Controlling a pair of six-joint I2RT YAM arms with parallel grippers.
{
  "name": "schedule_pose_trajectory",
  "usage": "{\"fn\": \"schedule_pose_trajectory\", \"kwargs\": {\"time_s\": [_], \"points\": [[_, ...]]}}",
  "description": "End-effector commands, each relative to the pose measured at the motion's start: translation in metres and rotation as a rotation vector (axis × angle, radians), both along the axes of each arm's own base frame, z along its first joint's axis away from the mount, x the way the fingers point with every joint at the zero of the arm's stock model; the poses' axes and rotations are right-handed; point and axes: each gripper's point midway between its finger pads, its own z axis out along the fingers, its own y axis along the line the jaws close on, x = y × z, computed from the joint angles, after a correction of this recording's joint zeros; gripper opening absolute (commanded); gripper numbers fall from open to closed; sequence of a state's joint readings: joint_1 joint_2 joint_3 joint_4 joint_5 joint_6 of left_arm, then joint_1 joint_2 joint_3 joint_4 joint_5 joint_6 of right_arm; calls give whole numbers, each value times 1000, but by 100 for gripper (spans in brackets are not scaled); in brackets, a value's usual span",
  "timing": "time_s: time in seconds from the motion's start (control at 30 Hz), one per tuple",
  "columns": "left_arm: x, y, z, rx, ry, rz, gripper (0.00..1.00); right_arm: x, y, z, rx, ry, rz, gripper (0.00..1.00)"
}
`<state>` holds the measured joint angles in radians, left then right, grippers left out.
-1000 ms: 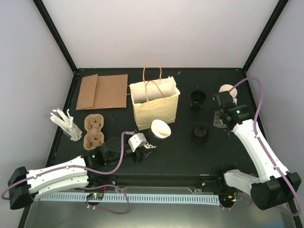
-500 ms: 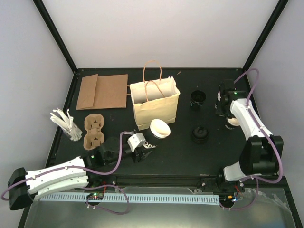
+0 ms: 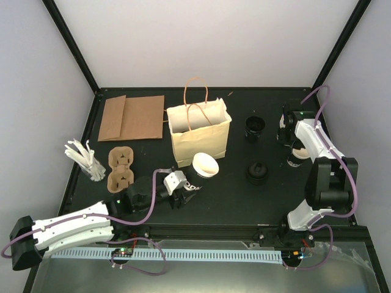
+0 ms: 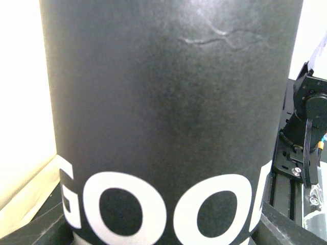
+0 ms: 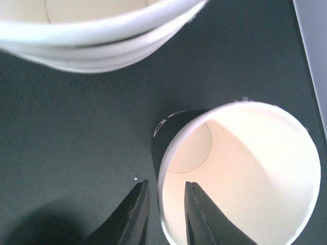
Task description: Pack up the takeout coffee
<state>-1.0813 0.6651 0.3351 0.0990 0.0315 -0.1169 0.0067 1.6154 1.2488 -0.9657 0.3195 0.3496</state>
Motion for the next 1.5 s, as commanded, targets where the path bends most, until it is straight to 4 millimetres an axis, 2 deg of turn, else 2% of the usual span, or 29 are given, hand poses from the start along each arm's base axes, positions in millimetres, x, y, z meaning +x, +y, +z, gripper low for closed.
{"fn": "schedule_pose_trajectory", "kwargs": {"time_s": [0.0,0.13,0.23,0.3,0.37,0.4,0.5,0.6,0.7,0.73,0.9,0.97,1.37,1.47], "points": [[-3,-2,7,-29,0,-17,38,11,-5,17,-21,-44,-7,25],[-3,-2,6,-26,1,-18,37,8,-6,45,-35,-88,-15,34],[-3,-2,7,-29,-2,-20,37,5,12,76,5,-155,42,40],[-3,-2,9,-34,-7,-20,37,3,43,97,84,-200,159,40],[-3,-4,10,-38,-11,-25,37,-3,89,115,248,-255,315,41],[-4,-4,12,-42,-17,-29,38,-10,120,125,384,-285,411,42],[-7,-8,13,-39,-34,-58,37,-42,181,162,651,-381,623,49],[-7,-9,15,-34,-44,-65,37,-78,221,178,778,-373,765,51],[-7,-10,17,-35,-66,-73,37,-118,261,182,847,-304,927,51],[-7,-11,19,-35,-76,-74,37,-128,268,183,860,-281,957,51],[-8,-13,23,-18,-124,-98,37,-160,286,178,867,-204,1050,49],[-7,-14,23,-9,-134,-98,37,-167,289,176,866,-187,1071,48],[-4,-21,27,18,-189,-110,37,-169,298,147,819,-65,1103,41],[-4,-23,28,26,-192,-119,37,-172,304,144,845,-51,1124,37]]}}
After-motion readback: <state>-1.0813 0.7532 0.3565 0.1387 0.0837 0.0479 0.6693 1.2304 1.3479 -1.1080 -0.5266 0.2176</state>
